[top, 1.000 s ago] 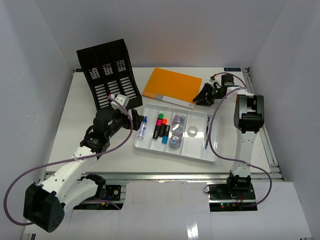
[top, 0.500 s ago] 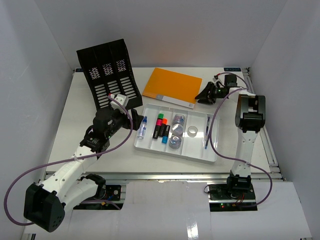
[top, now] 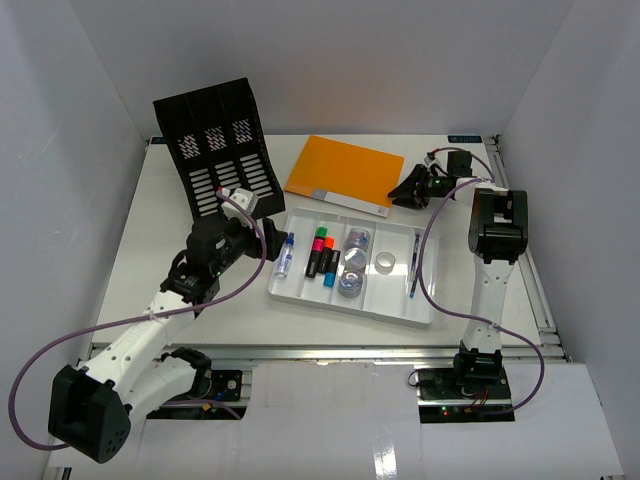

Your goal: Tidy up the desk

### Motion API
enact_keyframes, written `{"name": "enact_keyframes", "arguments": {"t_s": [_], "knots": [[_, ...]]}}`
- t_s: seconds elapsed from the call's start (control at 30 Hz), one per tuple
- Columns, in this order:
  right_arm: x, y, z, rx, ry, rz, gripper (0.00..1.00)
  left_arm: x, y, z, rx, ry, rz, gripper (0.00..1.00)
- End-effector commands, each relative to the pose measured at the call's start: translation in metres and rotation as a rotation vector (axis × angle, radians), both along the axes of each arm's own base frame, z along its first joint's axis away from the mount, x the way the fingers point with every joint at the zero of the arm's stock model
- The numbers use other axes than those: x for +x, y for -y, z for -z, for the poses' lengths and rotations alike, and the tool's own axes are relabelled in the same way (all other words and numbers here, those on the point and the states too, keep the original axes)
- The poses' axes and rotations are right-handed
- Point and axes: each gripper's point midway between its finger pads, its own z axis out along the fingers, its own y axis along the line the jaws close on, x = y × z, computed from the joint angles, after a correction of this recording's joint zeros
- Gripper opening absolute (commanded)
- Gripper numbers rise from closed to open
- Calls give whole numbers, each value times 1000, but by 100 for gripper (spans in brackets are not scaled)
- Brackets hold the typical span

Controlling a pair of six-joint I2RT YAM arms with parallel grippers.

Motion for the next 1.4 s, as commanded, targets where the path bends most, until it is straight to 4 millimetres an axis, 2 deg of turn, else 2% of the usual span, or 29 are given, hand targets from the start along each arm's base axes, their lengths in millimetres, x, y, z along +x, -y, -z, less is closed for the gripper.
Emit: {"name": "enact_keyframes", "arguments": {"t_s": [0.0,0.33,0.73,1.37], "knots": [[1,-9,1,49,1,-14,44,1,1,-5,-4,19,12,98],[1,-15,-4,109,4,-24,43,2,1,-3,-2,13,13,98],[7,-21,-27,200,42,-31,40,3,1,-2,3,11,12,98],[26,-24,-16,154,77,-1,38,5,2,2,7,0,16,98]]}}
